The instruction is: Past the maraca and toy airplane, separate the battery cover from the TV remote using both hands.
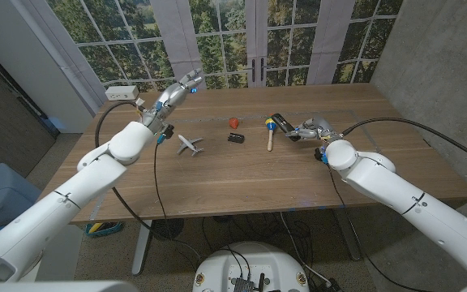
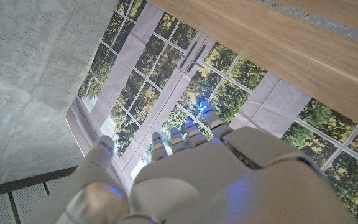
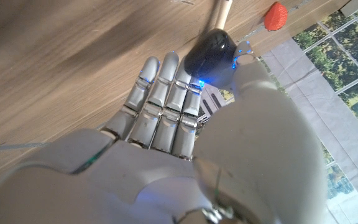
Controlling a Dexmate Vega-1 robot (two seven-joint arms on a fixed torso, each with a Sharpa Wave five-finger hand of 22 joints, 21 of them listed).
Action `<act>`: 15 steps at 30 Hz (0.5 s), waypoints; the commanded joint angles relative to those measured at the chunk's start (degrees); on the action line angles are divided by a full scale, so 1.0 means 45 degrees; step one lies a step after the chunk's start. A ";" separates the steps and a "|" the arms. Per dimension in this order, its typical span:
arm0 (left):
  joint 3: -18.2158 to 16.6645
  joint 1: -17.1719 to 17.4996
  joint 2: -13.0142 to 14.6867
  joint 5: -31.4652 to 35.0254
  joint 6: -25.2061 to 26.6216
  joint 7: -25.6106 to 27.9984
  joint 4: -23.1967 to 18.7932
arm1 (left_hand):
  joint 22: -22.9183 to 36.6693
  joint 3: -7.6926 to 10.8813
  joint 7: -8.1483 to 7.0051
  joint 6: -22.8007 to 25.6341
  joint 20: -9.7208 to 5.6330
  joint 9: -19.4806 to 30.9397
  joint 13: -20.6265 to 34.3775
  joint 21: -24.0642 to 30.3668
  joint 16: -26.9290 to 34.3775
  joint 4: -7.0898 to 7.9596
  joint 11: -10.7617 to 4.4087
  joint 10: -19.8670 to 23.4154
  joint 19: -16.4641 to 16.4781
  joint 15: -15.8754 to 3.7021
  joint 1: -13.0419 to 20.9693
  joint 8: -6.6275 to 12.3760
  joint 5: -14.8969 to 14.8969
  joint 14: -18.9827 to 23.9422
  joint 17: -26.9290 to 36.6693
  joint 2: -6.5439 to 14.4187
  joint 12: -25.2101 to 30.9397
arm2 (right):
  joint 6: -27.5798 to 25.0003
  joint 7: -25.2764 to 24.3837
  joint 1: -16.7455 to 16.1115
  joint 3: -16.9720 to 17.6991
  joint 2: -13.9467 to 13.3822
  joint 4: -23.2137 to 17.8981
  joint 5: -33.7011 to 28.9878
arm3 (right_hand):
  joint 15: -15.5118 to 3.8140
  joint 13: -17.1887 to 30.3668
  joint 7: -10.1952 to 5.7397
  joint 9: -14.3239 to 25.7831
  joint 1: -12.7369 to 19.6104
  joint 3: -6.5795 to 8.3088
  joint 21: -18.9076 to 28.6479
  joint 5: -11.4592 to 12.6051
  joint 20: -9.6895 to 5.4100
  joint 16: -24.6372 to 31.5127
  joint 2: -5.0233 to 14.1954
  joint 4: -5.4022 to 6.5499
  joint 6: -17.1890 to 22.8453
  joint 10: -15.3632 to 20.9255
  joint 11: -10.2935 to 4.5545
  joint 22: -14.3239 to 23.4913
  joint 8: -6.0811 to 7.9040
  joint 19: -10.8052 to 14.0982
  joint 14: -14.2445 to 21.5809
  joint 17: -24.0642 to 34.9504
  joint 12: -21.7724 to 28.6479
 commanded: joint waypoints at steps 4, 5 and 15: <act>-0.0273 0.0114 -0.0043 -0.2687 -0.0063 -0.1168 0.0418 | 0.0079 -0.0009 0.0613 0.0040 -0.0057 -0.0002 -0.0013 -0.0138 0.0089 0.0453 -0.0154 -0.0198 -0.0141 -0.0363 -0.0169 0.0076 0.0126 -0.0200 0.0066 0.0888 0.0098 | -0.0786 -0.0941 -0.0340 -0.0016 0.0251 0.0382 -0.0490 | -0.1511 0.0060 -0.0097 0.0046 0.2749 0.0137 0.0118 0.0072 -0.0476 -0.0042 0.2666 0.0038 0.0158 0.0714 -0.0686 -0.0018 0.0012 -0.0057 0.0145 0.0049 -0.0069; -0.0274 0.0114 -0.0066 -0.2793 -0.0114 -0.1210 0.0464 | 0.0079 0.0001 0.0684 0.0019 -0.0045 -0.0004 -0.0014 -0.0150 0.0092 0.0502 -0.0149 -0.0199 -0.0136 -0.0354 -0.0161 0.0068 0.0137 -0.0208 0.0066 0.0929 0.0101 | -0.0808 -0.0984 -0.0367 -0.0003 0.0253 0.0408 -0.0509 | -0.1508 0.0076 -0.0086 0.0046 0.2749 0.0138 0.0125 0.0072 -0.0475 -0.0048 0.2664 0.0037 0.0150 0.0704 -0.0694 -0.0018 0.0007 -0.0059 0.0148 0.0055 -0.0069; -0.0208 0.0105 -0.0535 -0.3315 -0.1112 -0.1333 0.1167 | 0.0081 0.0556 0.1105 0.0615 -0.0818 -0.0020 -0.0027 -0.0409 0.0217 0.1758 0.0131 0.0195 -0.0139 -0.0294 -0.0070 0.0190 0.0521 0.0019 0.0067 0.1750 0.0232 | -0.1065 -0.1379 -0.0616 0.0230 0.0440 0.0652 -0.0465 | -0.1499 0.0066 -0.0100 0.0048 0.2740 0.0155 0.0190 0.0076 -0.0479 -0.0126 0.2657 0.0041 0.0202 0.0724 -0.0668 -0.0023 0.0006 -0.0075 0.0164 0.0099 -0.0121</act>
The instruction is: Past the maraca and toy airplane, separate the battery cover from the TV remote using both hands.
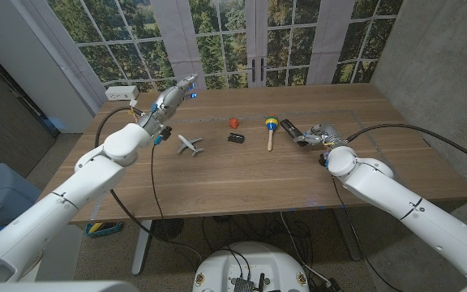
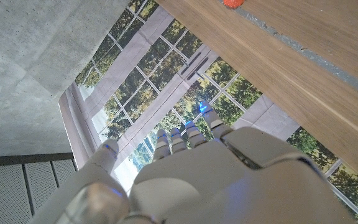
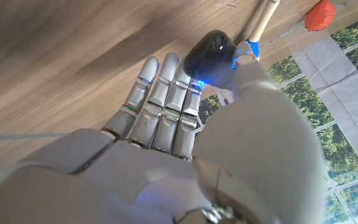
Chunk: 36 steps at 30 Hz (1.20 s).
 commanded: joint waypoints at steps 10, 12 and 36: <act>-0.0053 0.0030 -0.1213 -0.1899 -0.2223 -0.0725 0.1658 | -0.0096 0.1641 0.0344 0.0193 -0.1873 -0.0033 0.0012 -0.0715 -0.0044 0.0381 0.0825 -0.0219 -0.0410 -0.0149 0.0397 -0.0066 0.0307 -0.0291 0.0034 0.1886 -0.0073 | -0.1131 -0.1028 -0.0127 -0.0041 0.0384 0.0673 -0.0409 | -0.1442 0.0069 -0.0131 0.0058 0.2707 0.0144 0.0170 0.0089 -0.0483 -0.0101 0.2640 0.0033 0.0110 0.0748 -0.0694 0.0034 0.0032 -0.0094 0.0142 0.0090 -0.0069; -0.0069 0.0053 -0.1247 -0.2033 -0.2213 -0.0723 0.1671 | -0.0098 0.1677 0.0351 0.0191 -0.1884 -0.0033 0.0011 -0.0727 -0.0044 0.0371 0.0825 -0.0219 -0.0398 -0.0150 0.0409 -0.0067 0.0302 -0.0301 0.0032 0.1882 -0.0071 | -0.1318 -0.1110 -0.0062 -0.0149 0.0406 0.0733 -0.0541 | -0.1446 0.0078 -0.0153 0.0060 0.2696 0.0150 0.0181 0.0092 -0.0484 -0.0122 0.2654 0.0042 0.0071 0.0725 -0.0693 0.0033 0.0013 -0.0106 0.0137 0.0101 -0.0086; -0.0084 0.0218 -0.0913 -0.2231 -0.1963 -0.0767 0.1371 | -0.0112 0.2078 0.0148 0.0048 -0.1544 -0.0037 0.0000 -0.0979 -0.0025 0.0186 0.0546 -0.0281 -0.0261 -0.0309 0.0508 -0.0093 0.0164 -0.0318 0.0004 0.1605 -0.0066 | -0.3321 -0.0983 0.1001 -0.2296 0.0214 0.0707 -0.3124 | -0.0793 -0.0686 -0.0697 -0.0063 0.0715 -0.0155 0.0086 0.0129 -0.0262 -0.2416 0.2241 0.0226 -0.3678 -0.3785 -0.0292 -0.0036 -0.1777 -0.0857 -0.3102 -0.1348 -0.2988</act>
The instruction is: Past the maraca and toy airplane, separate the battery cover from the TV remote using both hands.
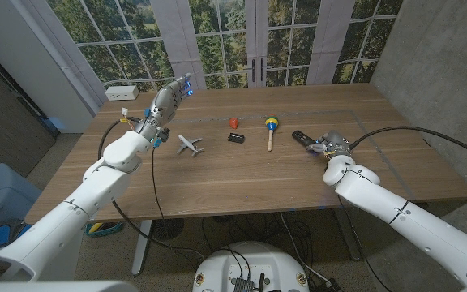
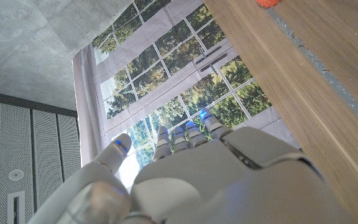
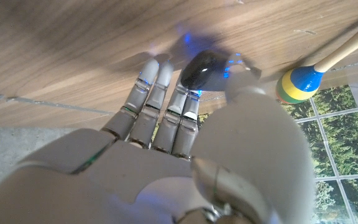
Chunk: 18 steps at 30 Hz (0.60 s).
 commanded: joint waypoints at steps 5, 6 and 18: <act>-0.0081 0.0212 0.0213 -0.0123 0.0153 0.0060 -0.0304 | 0.0050 0.0171 -0.0108 -0.0117 -0.1020 0.0016 -0.0005 -0.0153 -0.0038 -0.0139 -0.0184 -0.0087 -0.0015 -0.0277 0.0186 -0.0048 -0.0079 -0.0114 0.0002 0.1368 -0.0008 | -0.0626 0.0186 0.0160 -0.0648 -0.0115 -0.0224 -0.1169 | -0.0700 -0.0698 -0.0001 -0.0185 -0.0908 -0.0287 -0.0613 -0.0117 0.0397 -0.0842 -0.0120 0.0049 -0.2639 -0.3475 0.0628 -0.0003 -0.1155 -0.0989 -0.2106 -0.0869 -0.1586; -0.0095 0.0242 0.0210 -0.0096 0.0144 0.0117 -0.0339 | 0.0050 0.0179 -0.0099 -0.0120 -0.1015 0.0016 -0.0005 -0.0163 -0.0041 -0.0147 -0.0183 -0.0089 -0.0016 -0.0277 0.0189 -0.0048 -0.0084 -0.0121 0.0001 0.1364 -0.0008 | -0.0540 0.0220 0.0113 -0.0610 -0.0151 -0.0266 -0.1167 | -0.0539 -0.0799 0.0052 -0.0203 -0.1225 -0.0419 -0.0786 -0.0111 0.0538 -0.0880 -0.0220 0.0130 -0.2911 -0.3856 0.0721 -0.0007 -0.1190 -0.1255 -0.2433 -0.0924 -0.1586; -0.0208 0.0525 0.0332 -0.0079 0.0169 0.0252 -0.0694 | 0.0049 0.0283 -0.0157 -0.0172 -0.0963 0.0015 -0.0006 -0.0282 -0.0051 -0.0232 -0.0190 -0.0119 -0.0004 -0.0290 0.0228 -0.0048 -0.0140 -0.0149 -0.0013 0.1349 -0.0006 | 0.3519 0.0840 -0.1333 0.1176 -0.0714 -0.0363 0.0295 | 0.0722 -0.2003 0.0938 -0.0303 -0.4885 -0.1969 -0.2790 0.0361 0.0697 -0.1059 -0.0575 0.1233 -0.5916 -0.7125 0.1850 -0.0028 -0.1237 -0.3295 -0.5744 -0.1681 -0.1535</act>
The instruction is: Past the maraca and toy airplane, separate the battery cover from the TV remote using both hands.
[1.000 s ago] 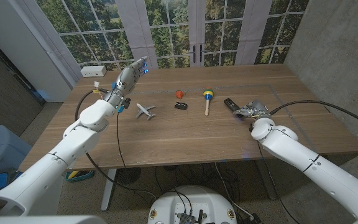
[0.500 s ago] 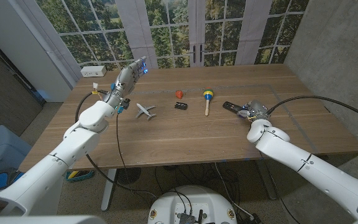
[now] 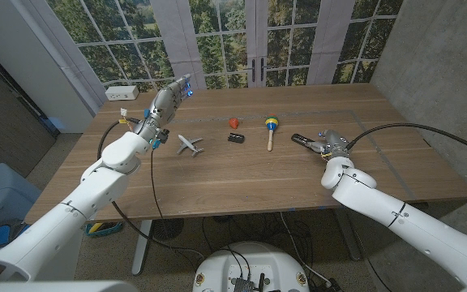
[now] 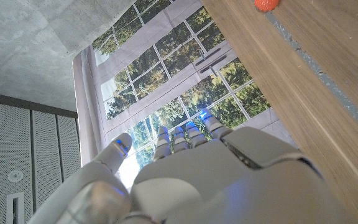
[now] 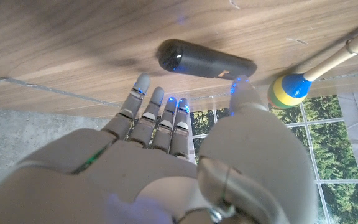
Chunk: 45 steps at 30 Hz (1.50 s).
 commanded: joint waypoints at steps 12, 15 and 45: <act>-0.0225 0.0383 0.0245 -0.0034 -0.0086 -0.0037 -0.0436 | 0.0049 0.0122 -0.0097 -0.0133 -0.0954 0.0012 -0.0007 -0.0192 -0.0014 -0.0068 -0.0095 -0.0066 0.0017 -0.0323 0.0135 -0.0003 -0.0099 -0.0210 0.0013 0.1254 -0.0022 | 0.9916 0.1979 -0.2023 0.2937 -0.0115 0.1284 0.3183 | -0.0068 -0.1236 0.0382 -0.0152 -0.2688 -0.0598 -0.1960 -0.0258 -0.1243 -0.0067 0.1323 0.0966 -0.1954 -0.1841 0.0165 -0.0024 -0.0074 -0.1638 -0.2839 -0.1045 0.0088; -0.0231 0.0383 0.0224 -0.0047 -0.0110 -0.0046 -0.0398 | 0.0050 0.0131 -0.0105 -0.0155 -0.0963 0.0012 -0.0007 -0.0220 -0.0017 -0.0074 -0.0081 -0.0089 0.0021 -0.0324 0.0129 -0.0006 -0.0114 -0.0227 0.0015 0.1241 -0.0027 | 1.1224 0.2411 -0.1993 0.3100 0.0190 0.1910 0.3649 | -0.0102 -0.1396 0.0679 -0.0173 -0.3066 -0.0654 -0.2156 -0.0276 -0.1321 -0.0063 0.1539 0.1128 -0.2265 -0.2064 0.0212 -0.0029 -0.0084 -0.1711 -0.3040 -0.1185 0.0045; -0.0457 0.0746 0.0327 -0.0334 0.0022 0.0030 -0.0314 | 0.0054 0.0210 -0.0132 -0.0251 -0.0979 0.0010 -0.0007 -0.0438 -0.0027 -0.0124 -0.0052 -0.0177 0.0059 -0.0323 0.0101 0.0002 -0.0201 -0.0334 0.0016 0.1210 -0.0022 | 1.6184 0.5422 -0.1640 0.3794 0.1700 0.3625 0.6414 | -0.0508 -0.2245 0.0664 -0.0230 -0.5443 -0.0652 -0.3000 -0.0033 -0.1772 0.0076 0.2938 0.2626 -0.2292 -0.2222 0.0085 -0.0037 0.0114 -0.1699 -0.3404 -0.1860 0.0171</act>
